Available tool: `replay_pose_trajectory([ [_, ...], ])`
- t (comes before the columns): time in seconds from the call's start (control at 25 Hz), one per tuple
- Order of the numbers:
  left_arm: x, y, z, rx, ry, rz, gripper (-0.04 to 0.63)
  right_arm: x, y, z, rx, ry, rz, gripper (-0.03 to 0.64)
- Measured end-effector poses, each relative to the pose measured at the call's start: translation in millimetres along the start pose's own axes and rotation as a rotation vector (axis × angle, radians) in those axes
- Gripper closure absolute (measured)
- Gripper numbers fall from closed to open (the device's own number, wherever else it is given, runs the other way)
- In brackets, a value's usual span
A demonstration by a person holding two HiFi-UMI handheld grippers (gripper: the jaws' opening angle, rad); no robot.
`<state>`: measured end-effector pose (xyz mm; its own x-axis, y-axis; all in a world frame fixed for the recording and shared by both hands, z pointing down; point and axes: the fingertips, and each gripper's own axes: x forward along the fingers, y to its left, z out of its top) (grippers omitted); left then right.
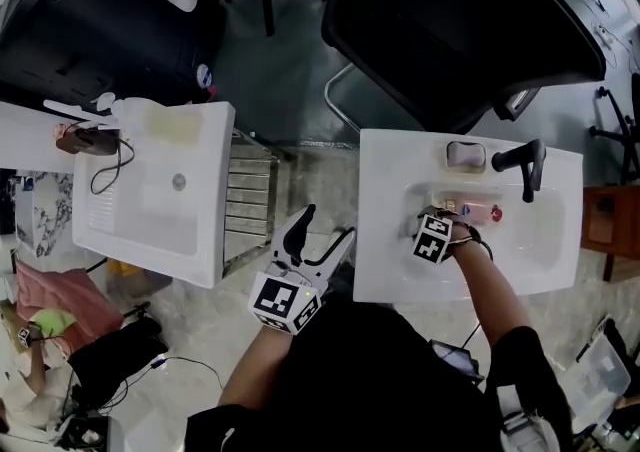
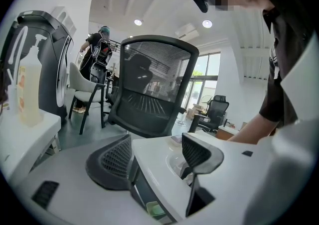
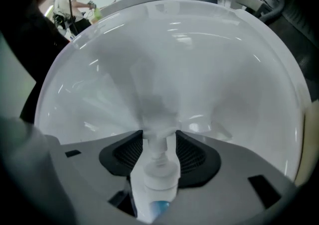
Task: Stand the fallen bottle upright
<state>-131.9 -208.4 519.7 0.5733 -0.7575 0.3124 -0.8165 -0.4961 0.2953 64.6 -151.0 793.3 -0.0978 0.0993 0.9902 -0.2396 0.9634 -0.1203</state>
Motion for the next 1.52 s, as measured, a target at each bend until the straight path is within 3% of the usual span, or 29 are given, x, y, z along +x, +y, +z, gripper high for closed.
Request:
replay_pose_trajectory([
  [0.16,-2,-2,-2,-0.005,0.000,-0.002,0.272,3,0,-4,-0.103,0.022,-0.083,0.399],
  [0.52,-5,-11,-4,-0.010,-0.001,-0.025,0.272,-26,1,10,0.016,-0.243,-0.205,0.444],
  [1.04,6,-48,4,0.044,-0.007,-0.091,0.272,-130,-18,28,0.382,-0.773,-0.326,0.457],
  [1.36,5,-63,6,0.061,-0.022,-0.098,0.272,-156,-22,13,0.644,-0.958,-0.342,0.456],
  [1.52,5,-71,6,0.064,-0.026,-0.108,0.272,-173,-20,12,0.680,-1.023,-0.347,0.457],
])
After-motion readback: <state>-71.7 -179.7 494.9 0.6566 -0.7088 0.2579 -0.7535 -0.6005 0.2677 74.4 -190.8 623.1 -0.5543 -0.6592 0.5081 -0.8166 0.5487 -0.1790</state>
